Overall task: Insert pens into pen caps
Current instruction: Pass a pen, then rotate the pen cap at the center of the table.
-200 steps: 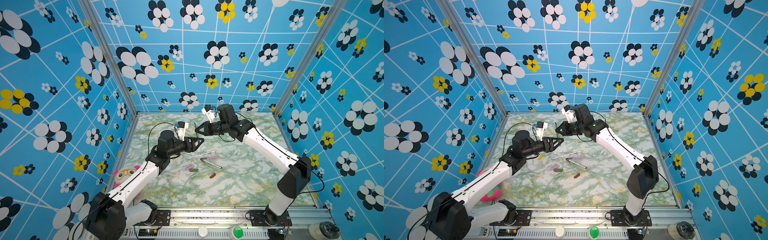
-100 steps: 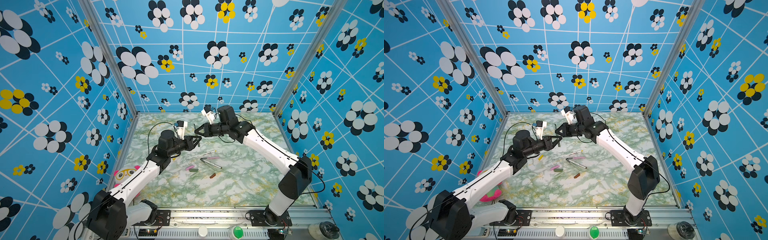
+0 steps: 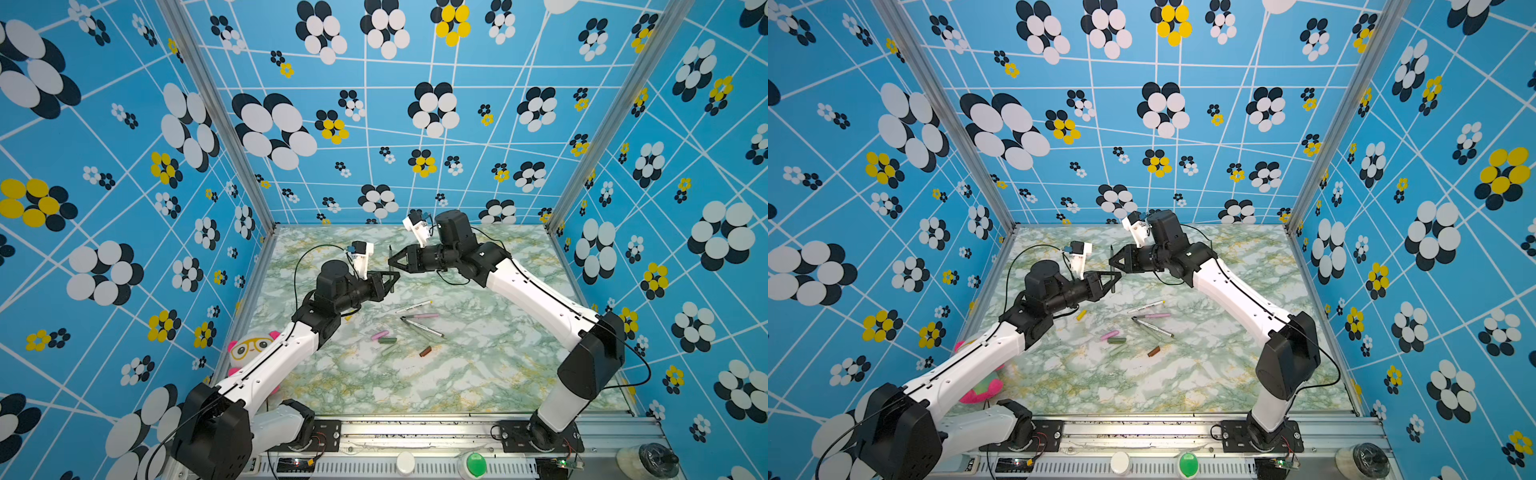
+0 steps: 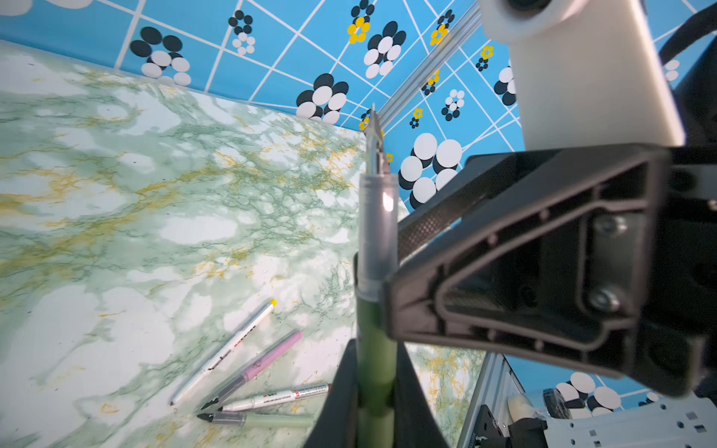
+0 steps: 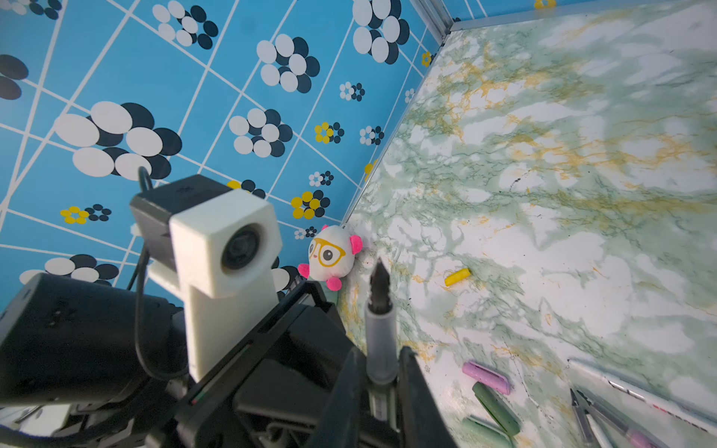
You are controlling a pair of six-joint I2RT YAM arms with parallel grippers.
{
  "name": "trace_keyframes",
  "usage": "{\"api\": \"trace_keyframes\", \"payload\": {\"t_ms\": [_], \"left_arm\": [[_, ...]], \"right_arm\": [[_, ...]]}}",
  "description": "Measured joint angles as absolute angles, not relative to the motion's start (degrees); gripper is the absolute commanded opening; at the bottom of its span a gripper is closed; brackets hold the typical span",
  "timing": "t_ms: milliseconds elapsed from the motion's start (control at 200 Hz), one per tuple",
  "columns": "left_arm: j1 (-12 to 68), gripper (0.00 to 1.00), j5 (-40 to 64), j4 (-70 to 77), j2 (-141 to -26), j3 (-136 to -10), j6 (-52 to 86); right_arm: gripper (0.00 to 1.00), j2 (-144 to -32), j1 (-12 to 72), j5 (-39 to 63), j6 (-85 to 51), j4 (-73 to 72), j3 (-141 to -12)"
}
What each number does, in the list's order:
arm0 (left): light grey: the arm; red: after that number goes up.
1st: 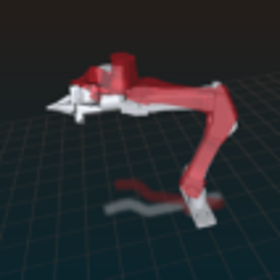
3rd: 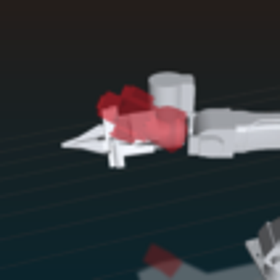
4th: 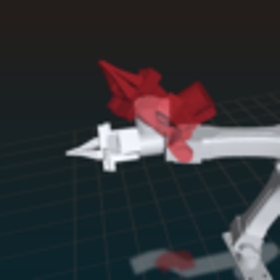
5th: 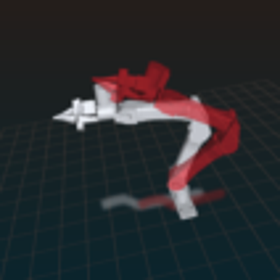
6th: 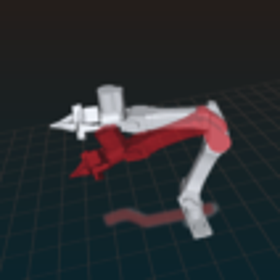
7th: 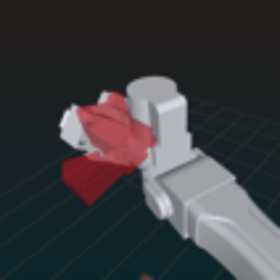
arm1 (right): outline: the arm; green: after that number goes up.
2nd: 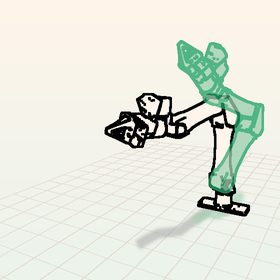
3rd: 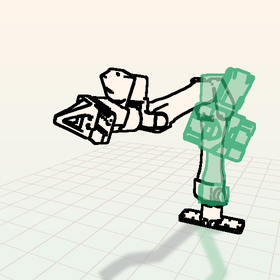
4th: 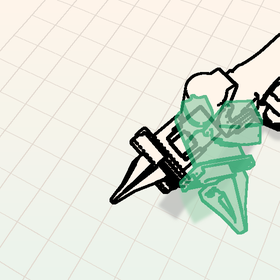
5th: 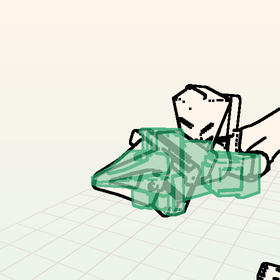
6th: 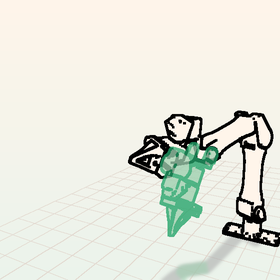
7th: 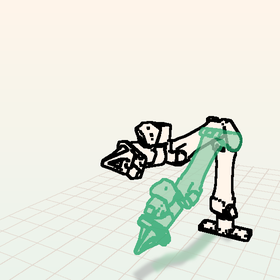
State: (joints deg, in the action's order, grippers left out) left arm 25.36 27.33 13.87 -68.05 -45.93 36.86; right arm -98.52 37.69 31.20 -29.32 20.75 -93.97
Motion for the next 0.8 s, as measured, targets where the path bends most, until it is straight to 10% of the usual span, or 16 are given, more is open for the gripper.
{"api": "trace_keyframes", "payload": {"t_ms": [800], "left_arm": [[20.21, 0.0, 2.31, -24.49, -42.33, -42.28, 31.94]], "right_arm": [[0.57, -99.04, 48.27, 22.37, -21.45, 37.67, -82.52]]}}
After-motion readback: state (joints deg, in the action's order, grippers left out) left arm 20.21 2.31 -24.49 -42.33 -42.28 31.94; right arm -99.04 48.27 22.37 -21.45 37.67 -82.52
